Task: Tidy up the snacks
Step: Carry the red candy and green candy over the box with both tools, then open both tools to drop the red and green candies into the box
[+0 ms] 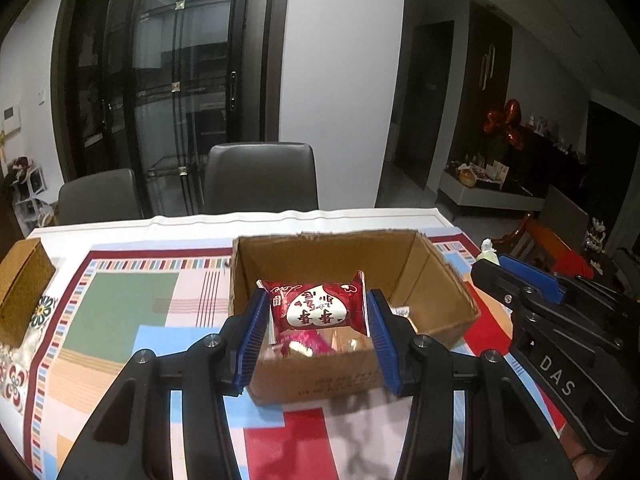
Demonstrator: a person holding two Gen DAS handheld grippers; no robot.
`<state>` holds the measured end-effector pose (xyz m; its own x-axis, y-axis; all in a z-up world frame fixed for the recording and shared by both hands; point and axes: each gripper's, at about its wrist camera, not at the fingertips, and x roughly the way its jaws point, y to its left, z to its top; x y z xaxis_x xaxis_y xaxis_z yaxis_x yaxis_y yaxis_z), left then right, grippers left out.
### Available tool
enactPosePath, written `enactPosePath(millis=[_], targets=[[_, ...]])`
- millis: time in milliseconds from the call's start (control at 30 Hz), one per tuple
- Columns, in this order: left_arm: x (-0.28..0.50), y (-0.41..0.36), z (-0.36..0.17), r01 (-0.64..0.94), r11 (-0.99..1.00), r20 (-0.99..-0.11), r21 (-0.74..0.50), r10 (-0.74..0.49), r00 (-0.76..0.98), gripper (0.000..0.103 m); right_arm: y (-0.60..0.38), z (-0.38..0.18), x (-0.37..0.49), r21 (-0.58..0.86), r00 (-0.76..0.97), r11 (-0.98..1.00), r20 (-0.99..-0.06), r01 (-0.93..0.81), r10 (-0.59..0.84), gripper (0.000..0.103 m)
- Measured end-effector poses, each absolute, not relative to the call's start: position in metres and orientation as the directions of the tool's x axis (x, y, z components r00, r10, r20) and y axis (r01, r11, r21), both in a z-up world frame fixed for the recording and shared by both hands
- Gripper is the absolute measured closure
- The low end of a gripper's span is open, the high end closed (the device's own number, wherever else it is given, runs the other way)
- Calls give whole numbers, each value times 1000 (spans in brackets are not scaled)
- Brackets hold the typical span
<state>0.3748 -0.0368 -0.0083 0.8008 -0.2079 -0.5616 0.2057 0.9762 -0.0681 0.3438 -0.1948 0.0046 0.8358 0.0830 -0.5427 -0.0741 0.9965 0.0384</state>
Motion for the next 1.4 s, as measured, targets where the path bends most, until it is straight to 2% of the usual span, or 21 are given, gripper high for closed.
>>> enactPosePath(millis=[400, 900, 1133, 1267, 1400], targets=[[415, -32, -8, 219, 974, -558, -64, -217, 801, 54, -187, 4, 377, 45, 826, 995, -556, -84, 95, 82], [446, -34, -29, 227, 969, -611, -93, -236, 756, 54, -182, -11, 409, 38, 797, 996, -597, -86, 92, 82], [448, -35, -33, 230, 967, -624, -107, -245, 742, 46, -180, -14, 413, 23, 795, 994, -600, -102, 96, 80], [446, -29, -32, 206, 973, -624, -108, -227, 748, 32, -177, -15, 412, -4, 799, 995, -596, -104, 82, 71], [446, -24, -29, 185, 976, -621, -111, -213, 755, 23, -183, -14, 411, -7, 804, 997, -592, -80, 60, 51]])
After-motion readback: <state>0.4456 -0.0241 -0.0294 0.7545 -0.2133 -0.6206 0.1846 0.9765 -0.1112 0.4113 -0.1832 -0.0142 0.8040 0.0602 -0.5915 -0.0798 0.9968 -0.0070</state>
